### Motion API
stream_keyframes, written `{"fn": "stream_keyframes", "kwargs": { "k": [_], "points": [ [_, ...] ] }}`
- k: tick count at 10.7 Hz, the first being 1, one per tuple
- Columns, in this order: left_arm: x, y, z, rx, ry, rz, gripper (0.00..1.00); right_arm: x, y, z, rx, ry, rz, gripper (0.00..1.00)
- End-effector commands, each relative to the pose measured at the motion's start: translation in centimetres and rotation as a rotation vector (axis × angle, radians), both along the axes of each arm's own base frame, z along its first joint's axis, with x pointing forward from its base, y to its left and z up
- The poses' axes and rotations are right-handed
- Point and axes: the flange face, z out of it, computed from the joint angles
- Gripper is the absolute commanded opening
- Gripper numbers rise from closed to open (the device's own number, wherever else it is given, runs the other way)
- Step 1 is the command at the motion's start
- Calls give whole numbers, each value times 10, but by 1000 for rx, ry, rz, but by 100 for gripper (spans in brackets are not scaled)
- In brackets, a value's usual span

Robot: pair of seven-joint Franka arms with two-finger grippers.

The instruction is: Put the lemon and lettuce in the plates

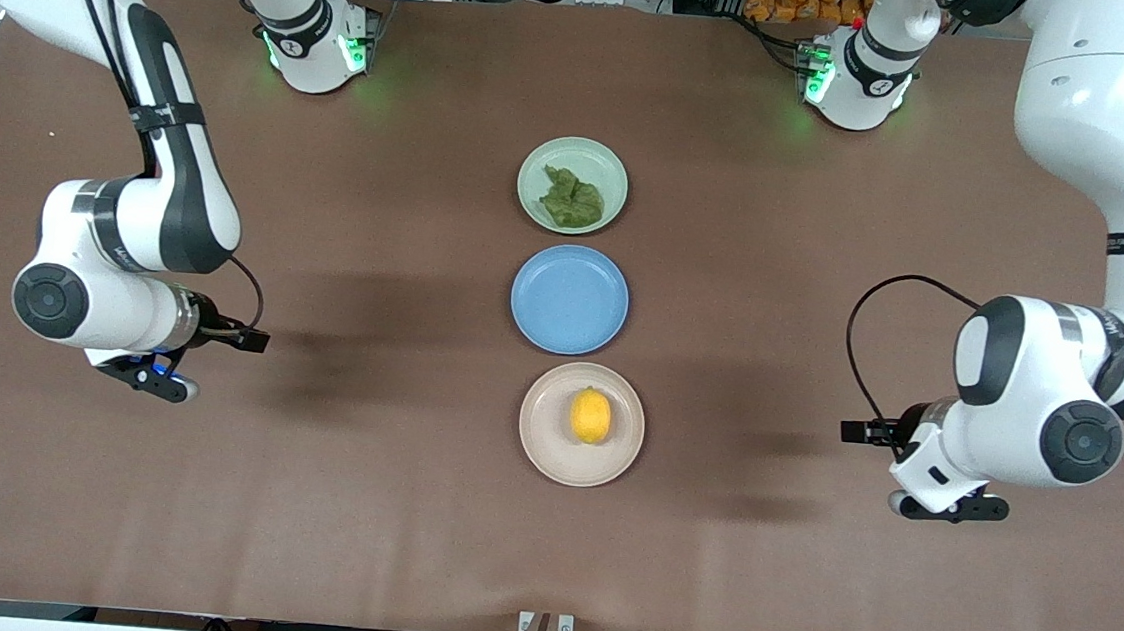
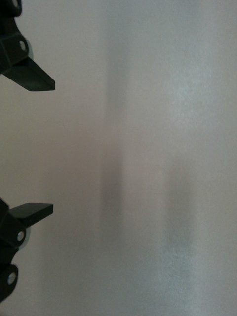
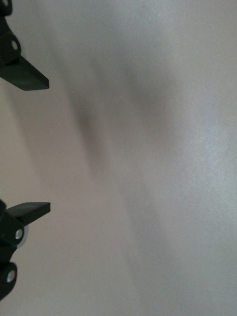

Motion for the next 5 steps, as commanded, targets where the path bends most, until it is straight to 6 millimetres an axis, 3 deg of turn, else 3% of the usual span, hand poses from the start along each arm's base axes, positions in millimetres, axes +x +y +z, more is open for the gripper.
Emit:
{"fn": "stream_keyframes", "kwargs": {
  "k": [1,3,5],
  "points": [
    [-8,5,5,14,13,-33,100,-19,-3,19,25,-2,92,100],
    [-7,15,13,8,0,-38,100,-46,-2,52,50,-27,140,100],
    [-8,17,21,6,-8,-36,100,-75,8,64,57,-25,168,100]
  ]
}}
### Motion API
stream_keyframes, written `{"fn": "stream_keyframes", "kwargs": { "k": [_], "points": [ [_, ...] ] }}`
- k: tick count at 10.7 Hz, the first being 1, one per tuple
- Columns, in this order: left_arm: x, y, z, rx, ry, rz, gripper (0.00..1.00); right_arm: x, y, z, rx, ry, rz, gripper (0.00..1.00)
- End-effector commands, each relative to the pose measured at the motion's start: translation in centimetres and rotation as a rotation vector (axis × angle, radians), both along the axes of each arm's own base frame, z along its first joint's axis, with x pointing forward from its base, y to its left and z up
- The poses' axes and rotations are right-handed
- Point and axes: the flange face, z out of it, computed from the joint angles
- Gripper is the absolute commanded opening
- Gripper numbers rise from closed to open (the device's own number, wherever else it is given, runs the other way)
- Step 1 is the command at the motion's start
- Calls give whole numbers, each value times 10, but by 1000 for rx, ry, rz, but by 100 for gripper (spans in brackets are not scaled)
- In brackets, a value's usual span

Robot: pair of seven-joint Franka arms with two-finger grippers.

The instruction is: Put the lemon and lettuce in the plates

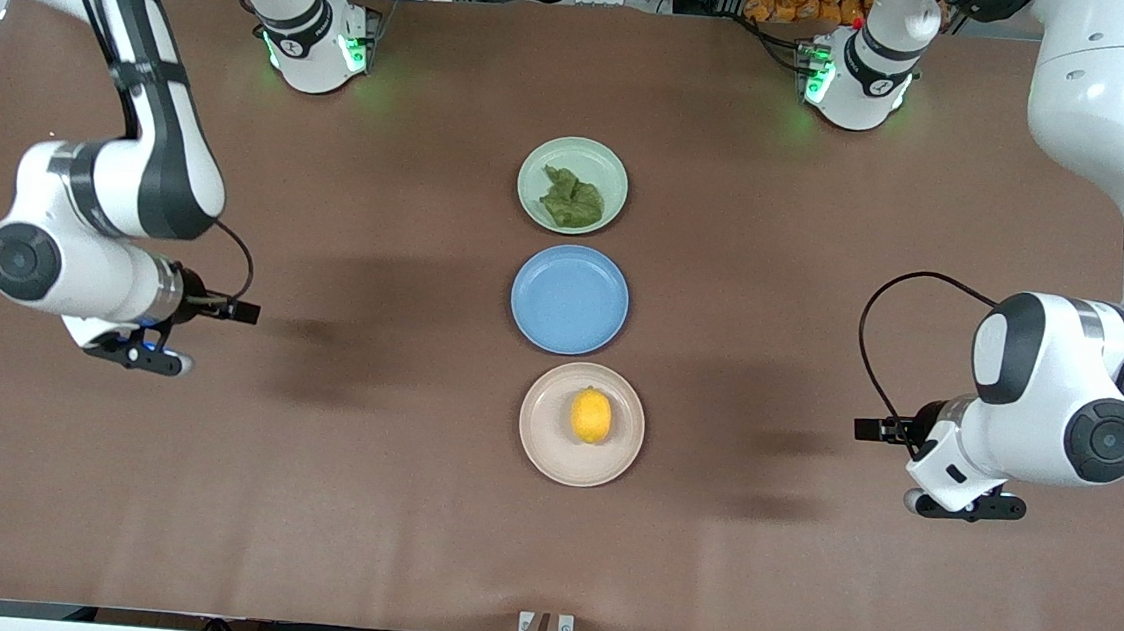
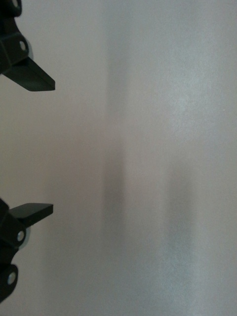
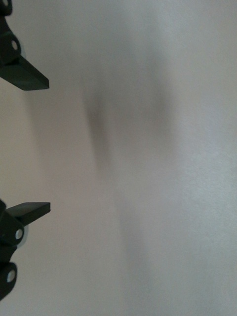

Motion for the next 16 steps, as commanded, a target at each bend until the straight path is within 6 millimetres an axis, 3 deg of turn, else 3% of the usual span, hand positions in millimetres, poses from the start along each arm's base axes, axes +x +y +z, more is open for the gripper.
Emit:
{"fn": "stream_keyframes", "kwargs": {
  "k": [1,4,6,8,10,11,14,16],
  "points": [
    [-11,15,22,8,-8,-14,100,-48,7,21,4,-9,40,100],
    [-30,18,57,6,-29,-11,100,-61,17,39,0,-35,59,100],
    [-60,19,95,5,-55,-10,100,-46,13,68,18,-93,112,100],
    [-93,22,120,9,-63,-10,100,-39,11,95,29,-126,129,100],
    [-125,24,154,12,-95,-7,100,-33,11,136,38,-132,135,100],
    [-137,36,172,14,-92,9,100,-32,12,154,40,-134,158,100],
    [-148,46,219,21,-59,27,100,-48,11,210,39,-178,225,100],
    [-148,47,235,19,-71,32,100,-56,11,240,29,-196,230,100]
  ]
}}
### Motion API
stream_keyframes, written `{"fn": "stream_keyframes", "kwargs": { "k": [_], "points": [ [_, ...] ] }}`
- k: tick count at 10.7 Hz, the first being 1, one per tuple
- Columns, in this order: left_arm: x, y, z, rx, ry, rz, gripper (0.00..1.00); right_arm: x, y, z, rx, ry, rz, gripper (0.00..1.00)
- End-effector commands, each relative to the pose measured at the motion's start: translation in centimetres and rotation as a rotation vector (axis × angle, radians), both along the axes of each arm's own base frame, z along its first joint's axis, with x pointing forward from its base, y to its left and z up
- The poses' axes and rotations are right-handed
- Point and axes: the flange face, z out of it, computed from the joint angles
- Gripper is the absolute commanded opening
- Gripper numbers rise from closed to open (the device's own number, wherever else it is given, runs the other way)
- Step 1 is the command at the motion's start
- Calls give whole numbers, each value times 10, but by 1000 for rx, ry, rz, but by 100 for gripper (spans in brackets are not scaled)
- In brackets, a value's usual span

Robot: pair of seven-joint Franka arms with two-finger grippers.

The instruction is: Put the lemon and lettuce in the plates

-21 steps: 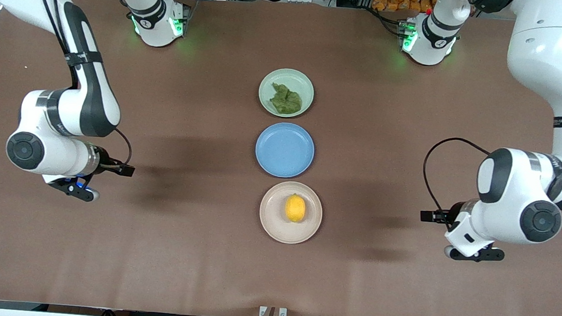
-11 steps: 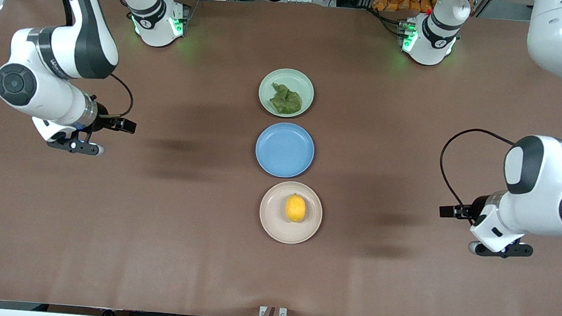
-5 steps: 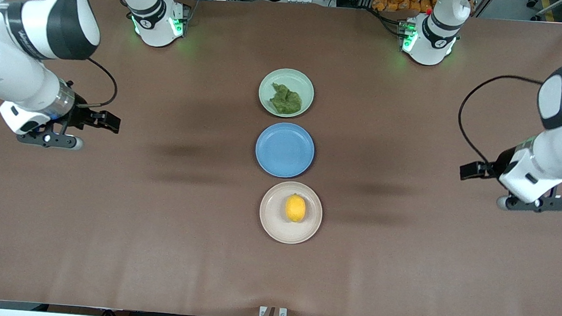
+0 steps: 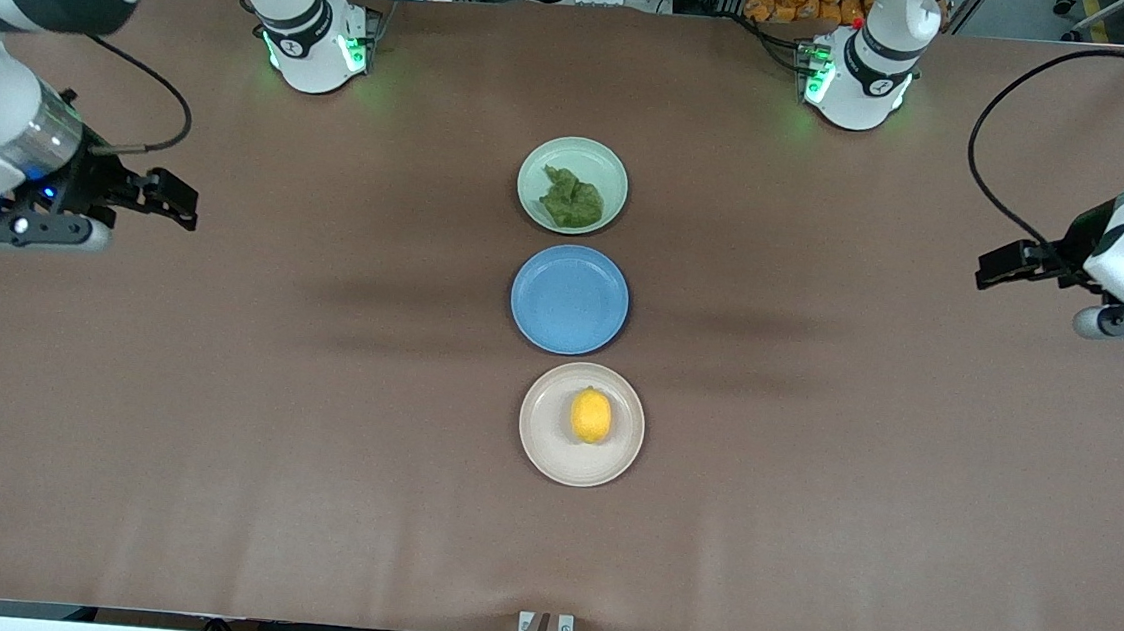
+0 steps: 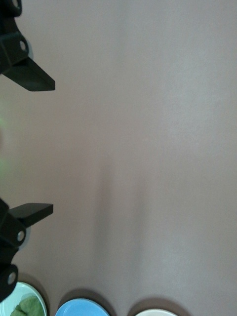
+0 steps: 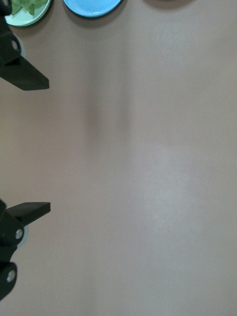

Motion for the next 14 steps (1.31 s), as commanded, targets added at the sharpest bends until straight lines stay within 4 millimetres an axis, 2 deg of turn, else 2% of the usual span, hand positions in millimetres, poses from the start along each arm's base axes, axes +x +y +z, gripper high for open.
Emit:
{"fn": "stream_keyframes", "kwargs": {
  "k": [1,3,4,6,8,14],
  "points": [
    [1,-6,17,9,-5,-31,100,-11,-5,38,-1,-8,14,100],
    [6,-15,32,10,-11,-48,100,-15,-4,62,2,-13,15,100],
    [6,-12,39,7,-25,-43,100,-16,-3,74,8,-27,13,100],
    [5,-20,41,4,-28,-60,100,-17,0,88,15,-54,0,100],
    [5,-22,52,1,-53,-62,100,-16,4,92,19,-69,-21,100],
    [4,-20,55,7,-58,-59,100,-13,-5,83,16,-51,-29,100]
  ]
}}
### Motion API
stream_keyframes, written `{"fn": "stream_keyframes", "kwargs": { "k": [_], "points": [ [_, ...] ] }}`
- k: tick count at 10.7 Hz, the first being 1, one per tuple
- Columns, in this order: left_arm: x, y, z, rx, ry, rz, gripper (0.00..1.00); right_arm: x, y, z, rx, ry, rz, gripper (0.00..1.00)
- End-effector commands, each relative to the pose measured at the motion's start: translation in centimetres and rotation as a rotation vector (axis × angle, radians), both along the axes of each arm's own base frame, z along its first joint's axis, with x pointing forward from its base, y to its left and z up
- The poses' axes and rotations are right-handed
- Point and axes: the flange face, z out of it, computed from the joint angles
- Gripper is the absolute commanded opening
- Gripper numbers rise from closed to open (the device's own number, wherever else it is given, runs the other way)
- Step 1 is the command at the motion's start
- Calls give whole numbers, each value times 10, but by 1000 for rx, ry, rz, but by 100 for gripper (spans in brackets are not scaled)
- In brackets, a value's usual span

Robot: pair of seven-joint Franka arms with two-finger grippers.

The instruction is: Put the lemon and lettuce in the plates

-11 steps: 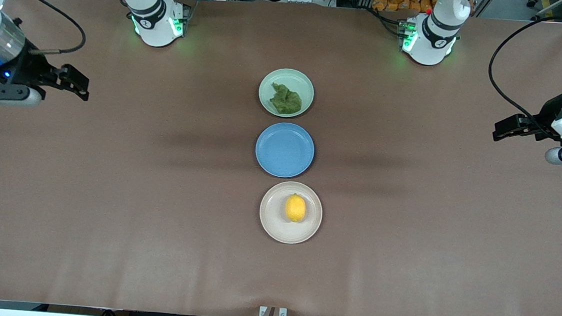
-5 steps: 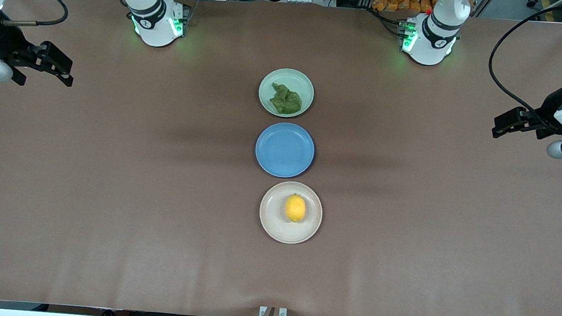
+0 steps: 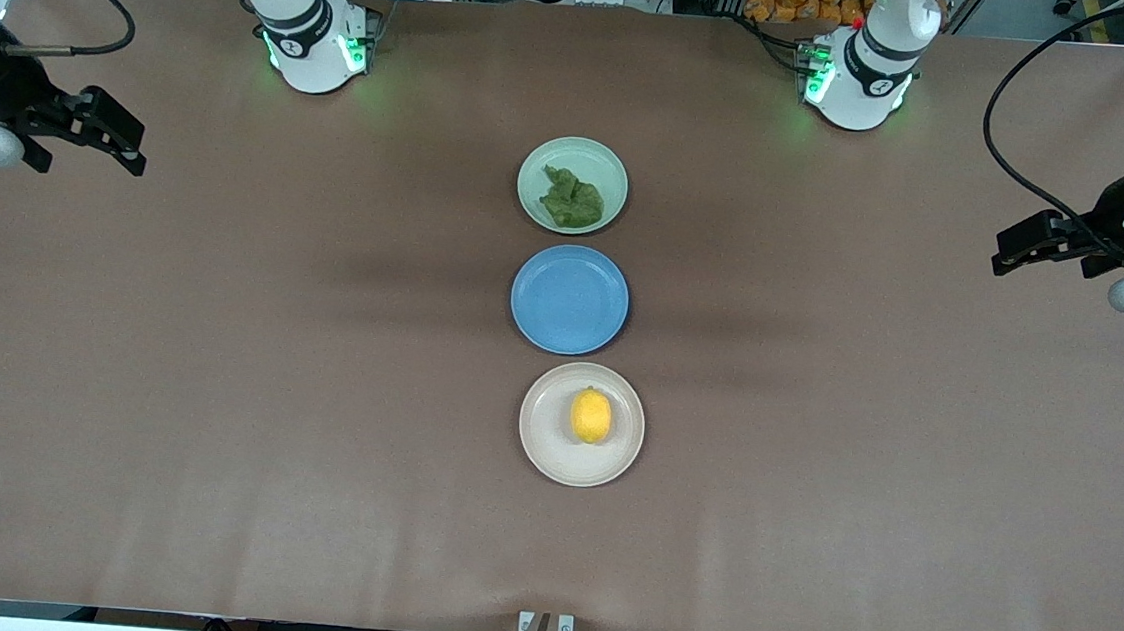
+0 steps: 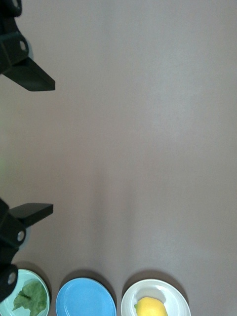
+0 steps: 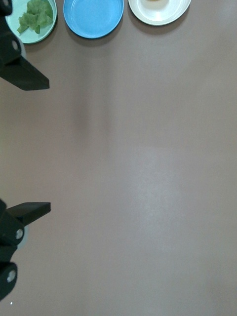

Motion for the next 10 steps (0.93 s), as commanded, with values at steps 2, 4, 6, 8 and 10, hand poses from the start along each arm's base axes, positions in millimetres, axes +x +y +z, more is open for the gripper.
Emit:
{"fn": "stream_keyframes", "kwargs": {
  "k": [2,4,6,8,10],
  "points": [
    [1,3,4,20,7,-15,100,1,-8,1,12,4,-18,100],
    [4,3,-1,18,16,-16,100,3,-10,-2,11,8,-18,100],
    [4,4,-1,21,16,-18,100,4,-10,-3,11,7,-18,100],
    [4,2,-4,21,21,-21,100,7,-10,-6,12,10,-20,100],
    [4,2,-6,21,25,-21,100,7,-11,-7,12,11,-21,100]
  ]
}}
